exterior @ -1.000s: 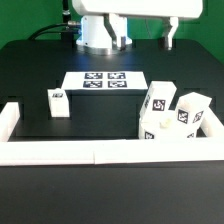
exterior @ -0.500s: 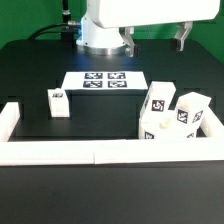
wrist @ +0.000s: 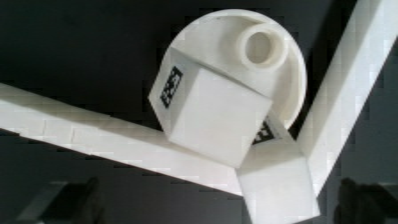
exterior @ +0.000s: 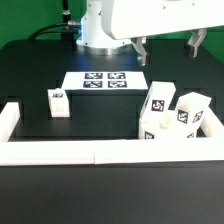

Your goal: Assemble stool

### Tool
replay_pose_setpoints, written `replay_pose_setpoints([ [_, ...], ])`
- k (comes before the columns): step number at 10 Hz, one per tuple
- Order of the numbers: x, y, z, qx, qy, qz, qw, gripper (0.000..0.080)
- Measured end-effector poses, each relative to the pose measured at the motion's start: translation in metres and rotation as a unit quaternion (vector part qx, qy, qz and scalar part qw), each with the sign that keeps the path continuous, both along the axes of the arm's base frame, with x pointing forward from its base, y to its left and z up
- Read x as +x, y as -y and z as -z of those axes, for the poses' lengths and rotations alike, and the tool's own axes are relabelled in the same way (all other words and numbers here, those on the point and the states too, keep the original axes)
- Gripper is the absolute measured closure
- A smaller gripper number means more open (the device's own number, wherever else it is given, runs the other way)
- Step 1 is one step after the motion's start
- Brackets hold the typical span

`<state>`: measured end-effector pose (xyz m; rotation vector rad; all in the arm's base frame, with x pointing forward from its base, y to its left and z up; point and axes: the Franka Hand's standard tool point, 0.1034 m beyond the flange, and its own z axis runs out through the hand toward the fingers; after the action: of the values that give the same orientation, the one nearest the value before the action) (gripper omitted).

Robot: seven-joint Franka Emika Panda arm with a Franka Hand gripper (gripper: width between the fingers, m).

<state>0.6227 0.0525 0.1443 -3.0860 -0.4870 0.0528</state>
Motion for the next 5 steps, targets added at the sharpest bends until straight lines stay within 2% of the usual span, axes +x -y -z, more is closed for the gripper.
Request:
replay_pose_setpoints([
  [1, 0.002, 0.001, 0.001, 0.0, 0.006, -0.003, 1.0, 0.0151],
  [3, -0.002, 0.006, 0.013, 0.0, 0.021, -0.012, 1.0, 0.0151],
  [5, -0.004, 0.007, 0.016, 0.0, 0.022, -0.017, 1.0, 0.0151],
])
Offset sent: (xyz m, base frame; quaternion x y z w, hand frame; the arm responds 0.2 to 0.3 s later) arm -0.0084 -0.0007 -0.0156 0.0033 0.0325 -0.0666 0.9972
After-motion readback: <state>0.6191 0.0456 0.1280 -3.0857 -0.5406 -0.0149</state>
